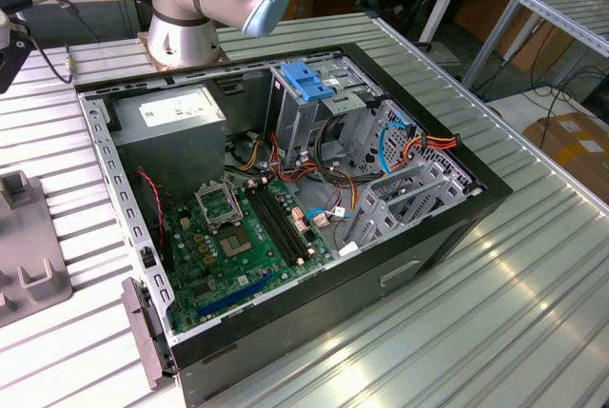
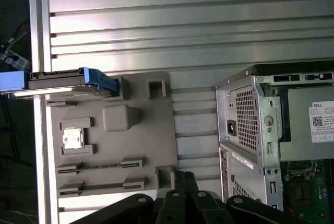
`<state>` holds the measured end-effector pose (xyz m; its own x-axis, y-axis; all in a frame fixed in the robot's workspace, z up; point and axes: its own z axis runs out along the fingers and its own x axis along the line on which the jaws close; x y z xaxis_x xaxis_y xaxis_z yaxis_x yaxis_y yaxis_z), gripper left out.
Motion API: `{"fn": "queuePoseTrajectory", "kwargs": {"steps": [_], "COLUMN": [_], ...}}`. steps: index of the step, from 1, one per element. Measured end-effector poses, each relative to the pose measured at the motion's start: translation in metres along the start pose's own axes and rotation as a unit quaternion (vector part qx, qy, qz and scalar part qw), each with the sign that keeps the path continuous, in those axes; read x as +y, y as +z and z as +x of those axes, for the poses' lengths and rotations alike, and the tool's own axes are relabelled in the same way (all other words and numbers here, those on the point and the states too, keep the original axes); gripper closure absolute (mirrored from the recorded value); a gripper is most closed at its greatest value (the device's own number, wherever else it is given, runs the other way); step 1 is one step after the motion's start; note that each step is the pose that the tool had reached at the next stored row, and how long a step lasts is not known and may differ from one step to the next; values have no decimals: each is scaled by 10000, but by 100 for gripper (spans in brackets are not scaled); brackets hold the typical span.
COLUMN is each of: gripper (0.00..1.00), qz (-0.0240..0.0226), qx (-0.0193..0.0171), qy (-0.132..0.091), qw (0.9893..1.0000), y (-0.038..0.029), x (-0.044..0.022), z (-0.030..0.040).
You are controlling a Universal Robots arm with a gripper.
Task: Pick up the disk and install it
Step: 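Reach for the disk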
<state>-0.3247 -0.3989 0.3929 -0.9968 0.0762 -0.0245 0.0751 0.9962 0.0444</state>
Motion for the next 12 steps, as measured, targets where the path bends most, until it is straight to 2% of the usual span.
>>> {"fn": "queuePoseTrajectory", "kwargs": {"steps": [9,12], "gripper": [90,90], "qz": [0,0], "qx": [0,0], "qy": [0,0], "qw": [10000,10000], "y": [-1,-2], "x": [-1,-4], "z": [19,48]}}
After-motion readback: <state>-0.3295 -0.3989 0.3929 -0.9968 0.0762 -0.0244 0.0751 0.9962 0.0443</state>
